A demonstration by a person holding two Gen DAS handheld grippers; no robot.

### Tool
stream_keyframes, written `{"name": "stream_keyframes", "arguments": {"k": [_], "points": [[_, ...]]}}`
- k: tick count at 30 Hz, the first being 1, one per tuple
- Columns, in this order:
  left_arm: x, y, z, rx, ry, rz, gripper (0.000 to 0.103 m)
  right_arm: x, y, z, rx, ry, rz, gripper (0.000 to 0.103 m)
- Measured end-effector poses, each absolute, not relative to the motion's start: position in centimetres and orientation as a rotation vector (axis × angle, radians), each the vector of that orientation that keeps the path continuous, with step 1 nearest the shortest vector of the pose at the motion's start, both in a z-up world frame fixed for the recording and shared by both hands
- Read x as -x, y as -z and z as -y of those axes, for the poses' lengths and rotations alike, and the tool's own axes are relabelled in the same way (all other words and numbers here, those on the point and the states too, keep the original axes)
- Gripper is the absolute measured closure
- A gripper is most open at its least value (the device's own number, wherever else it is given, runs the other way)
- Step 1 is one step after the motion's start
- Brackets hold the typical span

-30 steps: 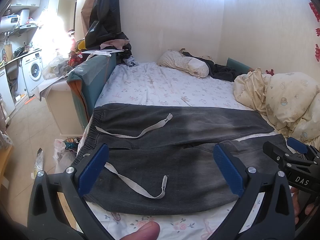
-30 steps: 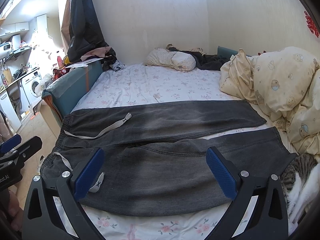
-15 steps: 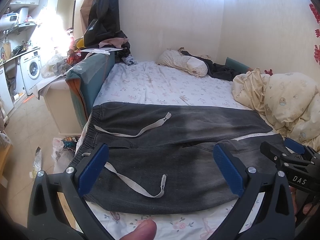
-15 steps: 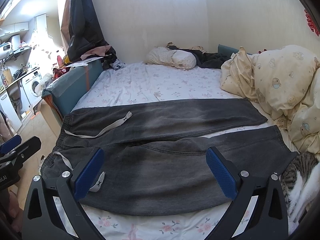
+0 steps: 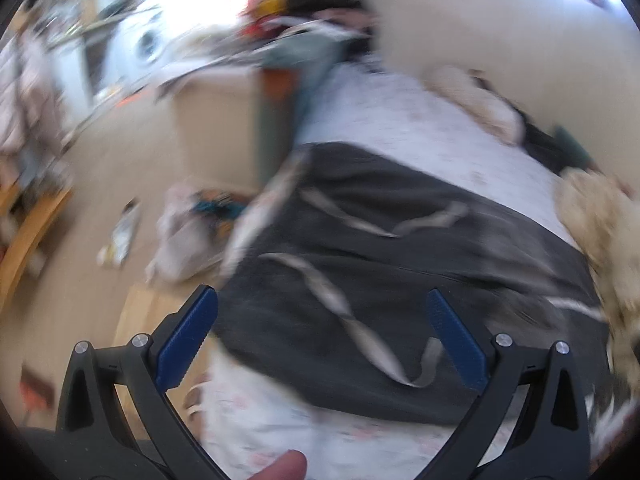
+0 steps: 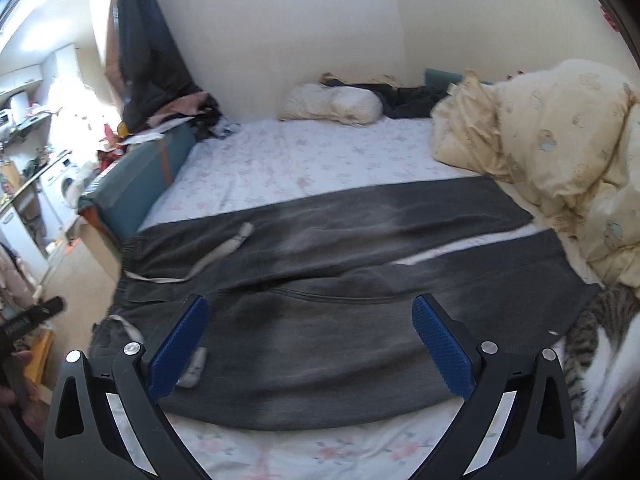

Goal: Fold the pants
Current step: 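Grasp the waistband with the left tool while the right tool grasps a leg hem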

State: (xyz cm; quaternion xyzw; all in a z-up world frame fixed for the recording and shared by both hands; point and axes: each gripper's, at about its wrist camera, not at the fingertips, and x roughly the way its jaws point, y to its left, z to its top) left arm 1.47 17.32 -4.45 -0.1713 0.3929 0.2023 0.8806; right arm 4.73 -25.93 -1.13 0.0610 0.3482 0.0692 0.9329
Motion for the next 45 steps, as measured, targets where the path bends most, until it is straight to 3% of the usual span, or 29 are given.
{"name": "stream_keyframes", "arguments": {"k": [3,7,10,12,14,17,21,25,27,30,33,35,45], "points": [[-0.7,6.3,-22.3,0.382,-0.550,-0.840,0.002,-4.8,1.9,28.4,-0.140,-0.126,-0.775,0.000],[-0.1,12.3,-26.3,0.618,-0.544,-0.922,0.002,-4.3,3.3,30.8,-0.203,-0.091,-0.848,0.000],[-0.5,17.6,-26.8,0.780,-0.492,-0.972,0.011,-4.9,4.4,31.9,-0.327,-0.120,-0.905,0.000],[-1.0,20.3,-26.9,0.835,-0.478,-0.997,0.023,-5.2,4.7,32.0,-0.360,-0.130,-0.917,0.000],[-1.8,22.1,-26.8,0.864,-0.456,-1.009,0.028,-5.4,5.1,31.6,-0.321,-0.122,-0.929,0.000],[-2.1,21.7,-25.7,0.798,-0.430,-1.028,0.066,-5.5,6.9,31.1,-0.293,-0.156,-1.007,0.000],[-2.3,16.6,-21.6,0.539,-0.415,-0.972,0.090,-5.2,10.6,31.3,-0.442,-0.243,-1.144,0.002],[-3.3,12.6,-18.5,0.400,-0.374,-0.947,0.094,-3.8,17.0,31.2,-0.717,-0.179,-1.238,0.002],[-3.6,11.8,-18.5,0.419,-0.397,-0.962,0.094,-2.9,20.8,30.4,-0.892,-0.137,-1.278,0.007],[-4.1,11.4,-18.0,0.353,-0.395,-0.986,0.094,-3.3,23.6,29.1,-0.935,-0.116,-1.284,0.011],[-4.6,11.4,-17.3,0.233,-0.387,-1.003,0.094,-4.7,23.2,31.1,-0.955,-0.078,-1.193,0.013],[-4.6,11.3,-17.3,0.211,-0.392,-1.007,0.094,-6.0,22.9,33.9,-0.972,0.019,-1.154,0.021],[-5.6,12.6,-16.6,0.035,-0.481,-1.037,0.093,-14.8,19.7,51.2,-0.925,0.435,-1.033,0.031]]}}
